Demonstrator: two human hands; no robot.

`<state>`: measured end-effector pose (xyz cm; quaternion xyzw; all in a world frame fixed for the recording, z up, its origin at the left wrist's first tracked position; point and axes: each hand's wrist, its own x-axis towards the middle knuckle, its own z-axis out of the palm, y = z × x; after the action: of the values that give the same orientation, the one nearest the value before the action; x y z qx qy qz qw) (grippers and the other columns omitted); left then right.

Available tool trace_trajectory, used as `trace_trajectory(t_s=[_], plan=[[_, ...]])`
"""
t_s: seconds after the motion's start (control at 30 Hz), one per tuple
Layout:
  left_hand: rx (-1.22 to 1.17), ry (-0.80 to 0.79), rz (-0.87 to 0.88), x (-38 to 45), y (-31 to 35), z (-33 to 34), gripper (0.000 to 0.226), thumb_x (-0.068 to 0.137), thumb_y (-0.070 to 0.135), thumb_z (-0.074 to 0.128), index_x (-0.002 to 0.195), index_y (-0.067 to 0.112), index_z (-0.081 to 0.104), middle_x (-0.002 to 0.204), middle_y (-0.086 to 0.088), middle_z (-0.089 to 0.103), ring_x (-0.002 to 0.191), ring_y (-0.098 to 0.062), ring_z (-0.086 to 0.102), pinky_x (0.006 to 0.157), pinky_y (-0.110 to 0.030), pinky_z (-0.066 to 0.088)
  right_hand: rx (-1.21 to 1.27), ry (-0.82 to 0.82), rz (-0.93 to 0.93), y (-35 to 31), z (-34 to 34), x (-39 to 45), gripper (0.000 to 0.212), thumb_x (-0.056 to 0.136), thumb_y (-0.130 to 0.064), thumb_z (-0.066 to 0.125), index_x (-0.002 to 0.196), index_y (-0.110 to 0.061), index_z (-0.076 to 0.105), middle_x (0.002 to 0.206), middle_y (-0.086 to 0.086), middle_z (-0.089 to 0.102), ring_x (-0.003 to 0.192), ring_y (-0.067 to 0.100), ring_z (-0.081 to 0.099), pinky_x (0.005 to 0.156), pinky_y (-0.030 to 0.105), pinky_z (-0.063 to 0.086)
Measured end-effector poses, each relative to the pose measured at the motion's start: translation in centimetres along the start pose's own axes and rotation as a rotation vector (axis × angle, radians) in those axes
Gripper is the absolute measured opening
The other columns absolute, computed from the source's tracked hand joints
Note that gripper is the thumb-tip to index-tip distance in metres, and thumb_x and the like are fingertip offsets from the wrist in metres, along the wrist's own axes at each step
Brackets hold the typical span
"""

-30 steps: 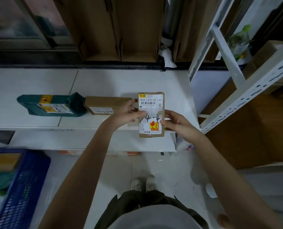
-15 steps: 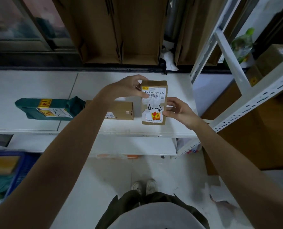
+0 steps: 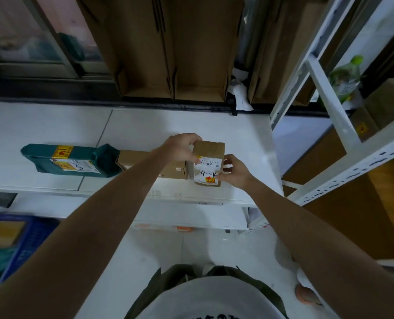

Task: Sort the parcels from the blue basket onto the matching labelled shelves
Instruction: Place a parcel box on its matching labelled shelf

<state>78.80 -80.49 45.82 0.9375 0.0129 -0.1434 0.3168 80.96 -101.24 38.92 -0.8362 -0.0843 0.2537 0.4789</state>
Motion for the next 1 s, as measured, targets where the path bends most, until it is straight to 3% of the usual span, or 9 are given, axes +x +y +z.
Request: trace_trajectory(t_s=[0.17, 0.33, 1.0], plan=[[0.029, 0.021, -0.022, -0.3, -0.9, 0.9, 0.066, 0.071, 0.024, 0.081, 0.130, 0.022, 0.052, 0.132, 0.002, 0.057, 0.123, -0.015, 0.051, 0.093, -0.026, 0.037, -0.039, 0.028, -0.004, 0.7, 0.8, 0.8, 0.050, 0.075, 0.003, 0.069, 0.120, -0.008, 0.049, 0.117, 0.005, 0.060, 0.109, 0.026, 0.061, 0.089, 0.039, 0.053], [0.024, 0.025, -0.062, -0.3, -1.6, 1.2, 0.072, 0.072, 0.019, 0.080, 0.136, 0.023, 0.047, 0.135, 0.000, 0.055, 0.126, -0.017, 0.049, 0.101, -0.034, 0.040, -0.105, 0.035, -0.022, 0.3, 1.4, 1.1, 0.051, 0.076, -0.002, 0.071, 0.122, -0.005, 0.050, 0.121, 0.007, 0.061, 0.110, 0.022, 0.058, 0.082, 0.026, 0.046], [0.030, 0.080, -0.127, -0.3, -2.7, 1.9, 0.077, 0.071, 0.024, 0.080, 0.139, 0.023, 0.043, 0.136, 0.003, 0.054, 0.124, -0.019, 0.051, 0.102, -0.035, 0.041, -0.215, 0.014, -0.028, 0.8, 2.0, 2.2, 0.056, 0.076, -0.010, 0.073, 0.126, -0.010, 0.047, 0.125, 0.006, 0.060, 0.113, 0.025, 0.056, 0.087, 0.032, 0.047]])
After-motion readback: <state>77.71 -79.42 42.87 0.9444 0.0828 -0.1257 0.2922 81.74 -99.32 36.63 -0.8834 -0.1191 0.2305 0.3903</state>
